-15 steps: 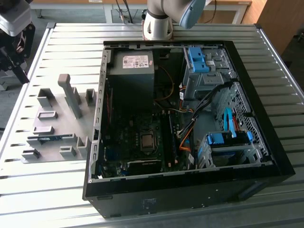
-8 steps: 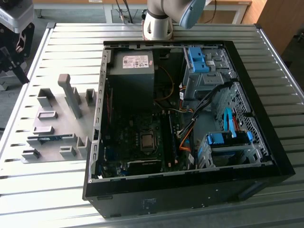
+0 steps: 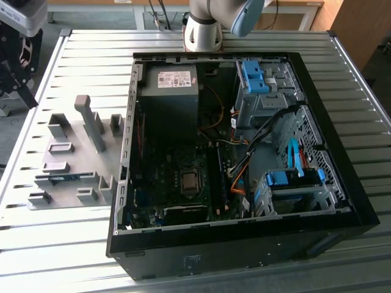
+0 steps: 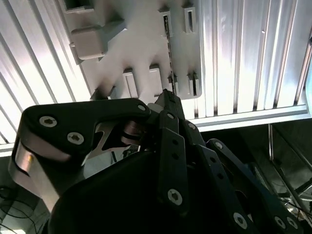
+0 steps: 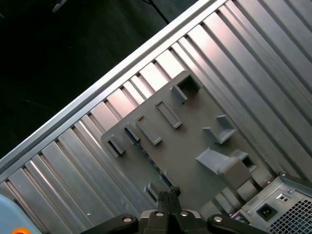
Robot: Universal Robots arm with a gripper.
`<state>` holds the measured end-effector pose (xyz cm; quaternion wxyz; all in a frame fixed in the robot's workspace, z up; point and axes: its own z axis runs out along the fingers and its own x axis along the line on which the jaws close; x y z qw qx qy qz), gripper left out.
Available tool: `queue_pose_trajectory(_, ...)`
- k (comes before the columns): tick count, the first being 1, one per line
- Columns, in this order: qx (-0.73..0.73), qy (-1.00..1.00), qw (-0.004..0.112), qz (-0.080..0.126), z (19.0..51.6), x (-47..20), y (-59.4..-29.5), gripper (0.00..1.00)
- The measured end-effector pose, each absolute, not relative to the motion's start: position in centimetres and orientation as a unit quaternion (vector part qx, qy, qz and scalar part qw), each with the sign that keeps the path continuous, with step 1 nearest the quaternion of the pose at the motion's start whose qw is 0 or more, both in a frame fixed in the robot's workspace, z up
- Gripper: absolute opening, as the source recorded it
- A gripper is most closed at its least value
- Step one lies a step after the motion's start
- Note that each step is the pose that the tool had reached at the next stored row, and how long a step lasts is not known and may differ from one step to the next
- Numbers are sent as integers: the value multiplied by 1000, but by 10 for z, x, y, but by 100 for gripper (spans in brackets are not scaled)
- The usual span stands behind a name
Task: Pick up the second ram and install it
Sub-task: 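Pick up the second ram and move it above second insertion slot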
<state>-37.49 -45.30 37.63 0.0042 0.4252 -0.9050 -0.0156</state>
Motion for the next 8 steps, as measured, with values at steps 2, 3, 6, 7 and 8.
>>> queue_pose_trajectory(2, 435, -900, 4, -16, 376, -375, -453, 10)
queue_pose_trajectory(3, 438, -899, 4, -16, 376, -375, -453, 10)
queue_pose_trajectory(6, 440, -898, 4, -16, 376, -375, -453, 10)
queue_pose_trajectory(7, 440, -898, 4, -16, 376, -375, -453, 10)
queue_pose_trajectory(8, 440, -898, 4, -16, 376, -375, -453, 10)
